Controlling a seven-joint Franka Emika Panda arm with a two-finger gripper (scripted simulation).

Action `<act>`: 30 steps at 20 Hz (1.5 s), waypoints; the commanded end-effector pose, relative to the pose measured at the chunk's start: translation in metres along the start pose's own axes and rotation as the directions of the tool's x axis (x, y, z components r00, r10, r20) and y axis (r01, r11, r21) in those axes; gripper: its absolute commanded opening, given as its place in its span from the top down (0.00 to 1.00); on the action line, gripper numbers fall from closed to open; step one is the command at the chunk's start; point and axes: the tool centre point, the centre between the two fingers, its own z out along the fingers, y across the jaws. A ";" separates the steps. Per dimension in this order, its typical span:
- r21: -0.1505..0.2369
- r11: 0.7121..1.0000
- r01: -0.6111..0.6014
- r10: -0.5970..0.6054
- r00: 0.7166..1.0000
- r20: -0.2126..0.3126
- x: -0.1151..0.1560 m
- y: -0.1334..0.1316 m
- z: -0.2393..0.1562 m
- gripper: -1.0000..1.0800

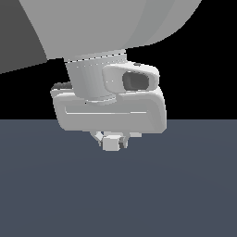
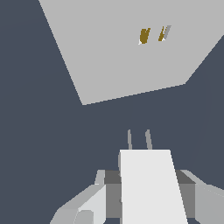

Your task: Plug the charger into the wall socket.

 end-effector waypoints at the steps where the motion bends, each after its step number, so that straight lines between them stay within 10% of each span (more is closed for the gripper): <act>1: 0.025 0.999 0.045 -0.045 0.999 -0.003 0.006 0.005 -0.009 1.00; 13: 0.105 0.976 0.191 -0.191 0.982 -0.013 0.026 0.018 -0.037 1.00; 30: 0.123 0.968 0.217 -0.217 0.976 -0.012 0.029 0.020 -0.041 1.00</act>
